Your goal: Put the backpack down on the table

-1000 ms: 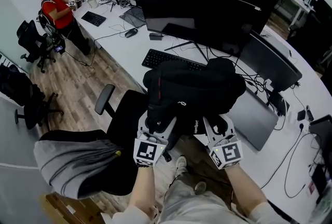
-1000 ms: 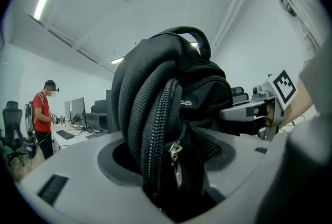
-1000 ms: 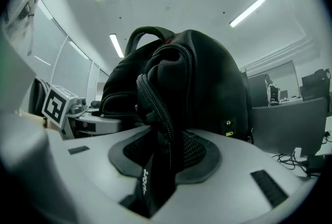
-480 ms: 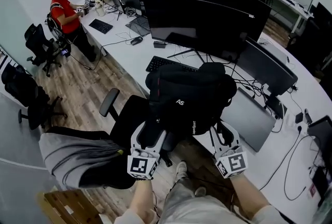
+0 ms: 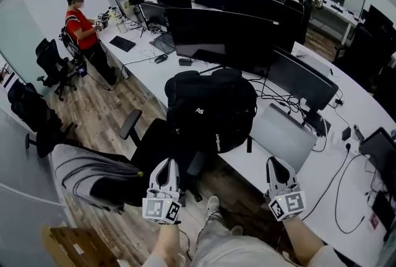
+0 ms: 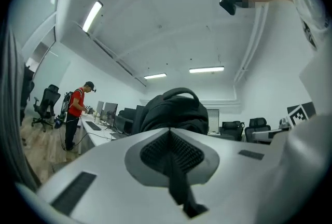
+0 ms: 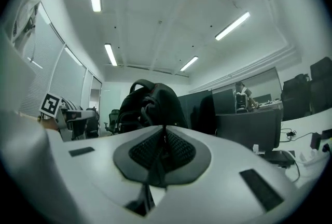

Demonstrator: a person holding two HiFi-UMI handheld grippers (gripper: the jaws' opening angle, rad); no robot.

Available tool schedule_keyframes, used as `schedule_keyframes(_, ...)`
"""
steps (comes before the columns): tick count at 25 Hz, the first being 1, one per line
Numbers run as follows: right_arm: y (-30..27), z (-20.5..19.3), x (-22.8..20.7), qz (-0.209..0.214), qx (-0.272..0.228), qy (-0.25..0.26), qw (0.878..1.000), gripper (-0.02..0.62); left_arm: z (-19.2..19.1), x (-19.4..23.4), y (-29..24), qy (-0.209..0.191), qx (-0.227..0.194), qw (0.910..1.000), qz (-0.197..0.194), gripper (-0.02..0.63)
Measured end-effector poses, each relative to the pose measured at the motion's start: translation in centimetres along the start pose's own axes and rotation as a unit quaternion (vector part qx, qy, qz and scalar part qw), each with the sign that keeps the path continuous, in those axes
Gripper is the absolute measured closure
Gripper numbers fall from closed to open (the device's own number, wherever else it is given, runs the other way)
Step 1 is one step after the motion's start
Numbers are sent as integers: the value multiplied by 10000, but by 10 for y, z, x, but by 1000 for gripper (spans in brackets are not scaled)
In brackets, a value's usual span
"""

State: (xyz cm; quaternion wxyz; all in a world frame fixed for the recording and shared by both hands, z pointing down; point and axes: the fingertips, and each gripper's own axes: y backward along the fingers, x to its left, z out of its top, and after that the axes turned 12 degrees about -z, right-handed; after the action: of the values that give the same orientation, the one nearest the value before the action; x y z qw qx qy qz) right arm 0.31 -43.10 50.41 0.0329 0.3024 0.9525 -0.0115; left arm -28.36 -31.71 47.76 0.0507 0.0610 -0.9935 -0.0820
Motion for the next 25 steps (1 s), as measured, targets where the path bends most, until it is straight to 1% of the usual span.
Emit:
schedule_keyframes(3, 38, 5, -10, 42, 7, -33, 10000, 571, 11, -27, 26, 42, -50, 10000, 73, 597)
schedule_keyframes(7, 85, 7, -19, 151, 35, -118, 9998, 571, 10, -60, 58, -117, 139, 9998, 118, 597)
schedule_keyframes(9, 104, 5, -23, 163, 106, -265, 9995, 571, 9, -69, 73, -85, 187, 9996, 181, 597)
schedule_keyframes(11, 119, -2, -23, 159, 207, -527, 9983, 571, 7, -75, 87, -96, 232, 9995, 209, 597)
schedule_keyframes(13, 130, -6, -18, 148, 253, -753, 9967, 571, 5, -79, 97, -114, 321, 9992, 228, 598)
schedule_keyframes(16, 143, -6, -3, 208, 251, -870, 9957, 571, 9, -83, 108, -60, 335, 9992, 230, 597)
schedule_keyframes(20, 157, -2, 25, 411, 222, -724, 9963, 571, 21, -90, 119, -111, 286, 9995, 53, 597)
schedule_keyframes(25, 183, 0, 50, 240, 240, -628, 9974, 569, 33, -104, 139, -94, 217, 9989, -414, 598)
